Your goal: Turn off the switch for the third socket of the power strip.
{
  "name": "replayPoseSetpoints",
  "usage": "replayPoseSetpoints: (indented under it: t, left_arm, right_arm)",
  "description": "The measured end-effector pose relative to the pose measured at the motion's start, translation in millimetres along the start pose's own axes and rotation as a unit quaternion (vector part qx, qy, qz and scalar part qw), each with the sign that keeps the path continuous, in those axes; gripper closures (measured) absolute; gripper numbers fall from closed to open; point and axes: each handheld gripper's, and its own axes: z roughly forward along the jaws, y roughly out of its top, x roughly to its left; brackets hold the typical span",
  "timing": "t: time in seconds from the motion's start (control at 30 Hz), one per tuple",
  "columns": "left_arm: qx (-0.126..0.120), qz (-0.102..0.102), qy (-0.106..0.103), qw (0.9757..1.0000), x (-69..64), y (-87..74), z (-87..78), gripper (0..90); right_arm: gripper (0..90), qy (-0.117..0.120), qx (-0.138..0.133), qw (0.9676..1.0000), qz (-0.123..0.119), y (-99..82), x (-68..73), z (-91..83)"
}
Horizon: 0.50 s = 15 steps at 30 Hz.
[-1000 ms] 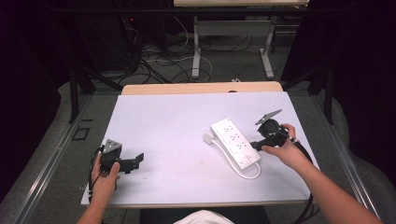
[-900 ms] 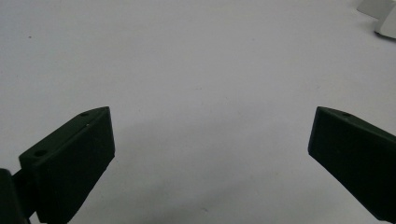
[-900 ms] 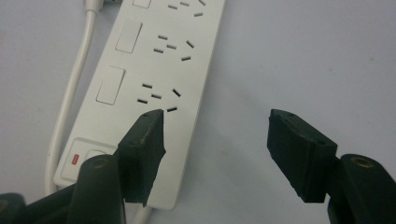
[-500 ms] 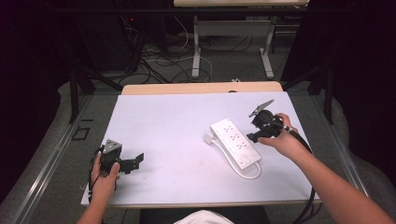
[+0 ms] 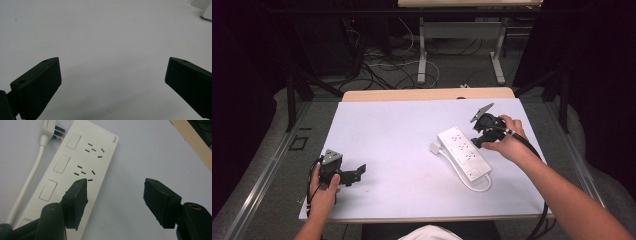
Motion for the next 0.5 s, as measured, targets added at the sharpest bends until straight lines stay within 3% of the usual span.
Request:
replayPoseSetpoints:
  t: [0.07,0.1,0.13,0.2,0.23,0.27,0.3,0.37,0.4,0.43,0.5]
  left_arm:
    - [0.000,0.000,0.001,1.0000,-0.3,0.0,0.1,0.5]
    - [0.001,0.003,0.000,1.0000,0.0,0.2,0.0,0.5]
    - [0.001,0.004,0.001,1.0000,0.1,0.2,0.0,0.5]
    - [0.001,0.003,0.001,1.0000,0.0,0.2,0.3,0.5]
    - [0.001,0.004,0.001,1.0000,0.1,0.2,0.3,0.5]
    - [0.002,0.004,0.001,1.0000,0.1,0.2,0.3,0.5]
    - [0.002,0.004,0.001,1.0000,0.1,0.2,0.3,0.5]
    - [0.001,0.001,0.000,1.0000,-0.4,0.1,0.3,0.5]
    - [0.001,0.001,0.000,1.0000,-0.4,0.1,0.2,0.5]
    - [-0.004,0.001,0.002,1.0000,-0.8,-0.2,0.8,0.5]
    - [-0.004,0.001,0.002,1.0000,-0.8,-0.3,0.7,0.5]
  right_arm:
    - [35.5,-0.001,0.016,0.9998,-0.007,3.8,-1.6,-0.7]
    - [35.5,-0.002,-0.001,1.0000,-0.005,4.5,-1.7,2.3]
    - [35.5,-0.006,0.012,0.9999,-0.007,6.7,-2.3,0.7]
    - [35.5,-0.008,0.008,0.9999,0.008,9.2,-1.3,2.7]
    - [35.5,-0.010,0.007,0.9999,0.001,11.0,-2.8,3.5]
    - [35.5,-0.010,0.022,0.9997,0.007,13.1,-2.8,2.9]
    - [35.5,-0.010,0.012,0.9998,0.014,13.6,-2.6,6.1]
    - [35.9,-0.012,0.028,0.9993,0.022,16.4,-2.2,7.9]
    - [36.7,-0.013,0.024,0.9993,0.027,17.1,-1.5,10.9]
    - [37.0,-0.013,0.023,0.9995,0.014,18.3,-2.9,13.4]
    - [37.4,-0.015,0.026,0.9994,0.017,20.4,-2.1,17.4]
